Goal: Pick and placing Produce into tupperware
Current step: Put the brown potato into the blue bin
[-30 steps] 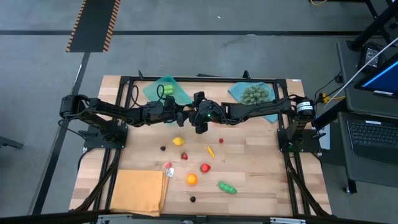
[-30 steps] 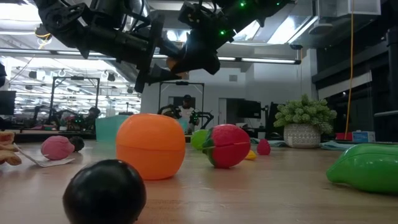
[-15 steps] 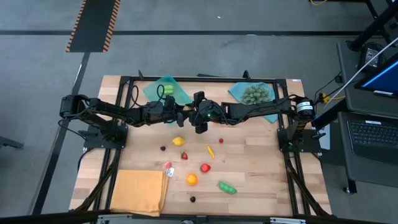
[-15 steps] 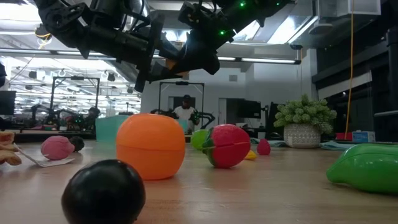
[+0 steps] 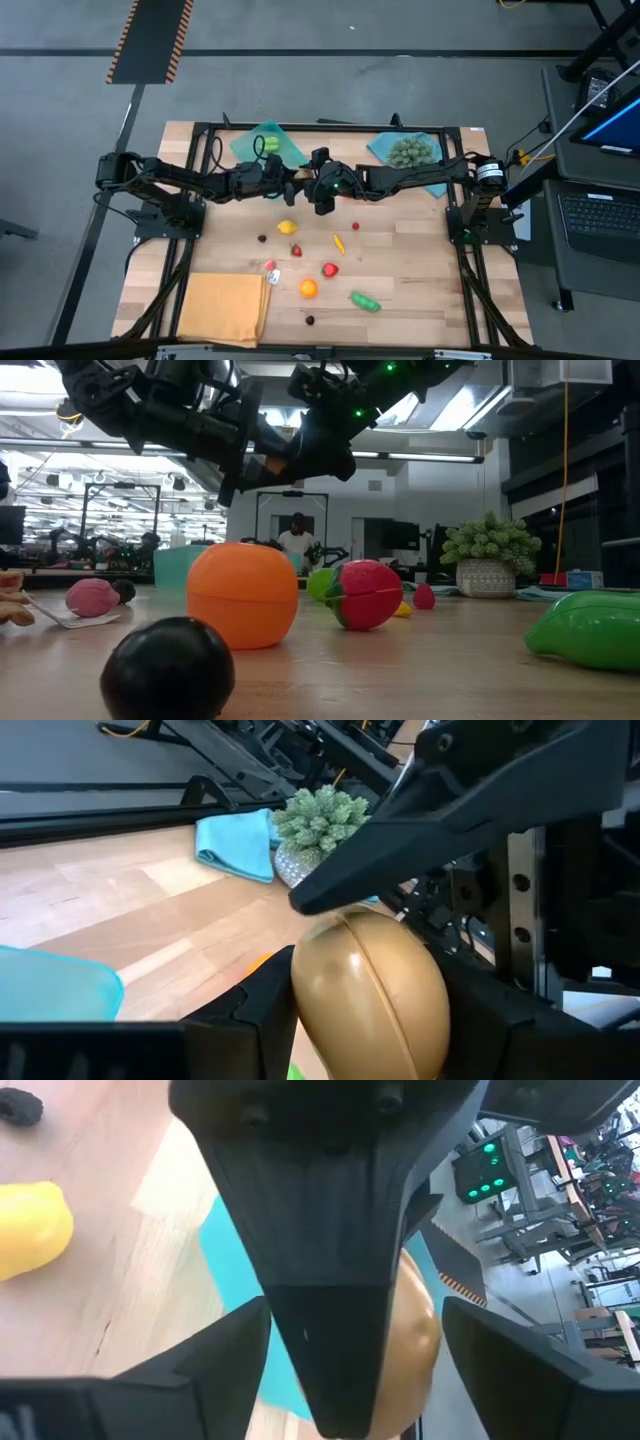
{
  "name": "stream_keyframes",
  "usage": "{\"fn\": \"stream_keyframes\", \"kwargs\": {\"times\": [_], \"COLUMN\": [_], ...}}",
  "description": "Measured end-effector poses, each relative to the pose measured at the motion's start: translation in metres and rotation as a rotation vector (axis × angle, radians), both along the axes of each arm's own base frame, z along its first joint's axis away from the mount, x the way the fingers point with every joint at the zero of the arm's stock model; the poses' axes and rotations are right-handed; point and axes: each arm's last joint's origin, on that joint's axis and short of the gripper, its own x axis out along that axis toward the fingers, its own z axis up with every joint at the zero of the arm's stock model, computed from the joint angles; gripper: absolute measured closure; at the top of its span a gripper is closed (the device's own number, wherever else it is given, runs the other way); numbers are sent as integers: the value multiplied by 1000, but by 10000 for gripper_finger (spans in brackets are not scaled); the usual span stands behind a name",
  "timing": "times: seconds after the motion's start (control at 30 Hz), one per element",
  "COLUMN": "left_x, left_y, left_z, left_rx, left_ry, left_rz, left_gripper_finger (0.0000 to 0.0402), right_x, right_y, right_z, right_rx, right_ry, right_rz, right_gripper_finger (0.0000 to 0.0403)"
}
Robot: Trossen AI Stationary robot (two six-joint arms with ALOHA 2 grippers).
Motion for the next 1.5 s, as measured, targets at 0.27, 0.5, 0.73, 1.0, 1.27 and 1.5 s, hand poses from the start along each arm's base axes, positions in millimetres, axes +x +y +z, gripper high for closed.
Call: {"fn": "stream_keyframes", "kwargs": {"times": [0.27,0.5,0.73,1.0,1.27,1.5], "left_x": [-2,-8,-30,-55,-67,-70], "left_y": [4,4,7,8,15,24], "left_z": [3,15,30,52,55,54], "left_rx": [33,131,191,319,362,380], "left_ry": [-1,-8,71,83,137,169], "left_rz": [-32,-47,-25,-4,35,78], "left_gripper_finger": [227,227,227,227,227,228], "right_x": [-7,-21,-45,-106,-163,-178], "right_y": [-6,-19,-26,-19,-10,-6], "right_z": [-1,-3,18,25,-2,-33], "right_rx": [-53,129,263,349,373,386], "right_ry": [26,101,54,-170,-354,-344], "right_rz": [-213,-241,-266,-296,-260,-252], "right_gripper_finger": [105,104,104,104,104,104]}}
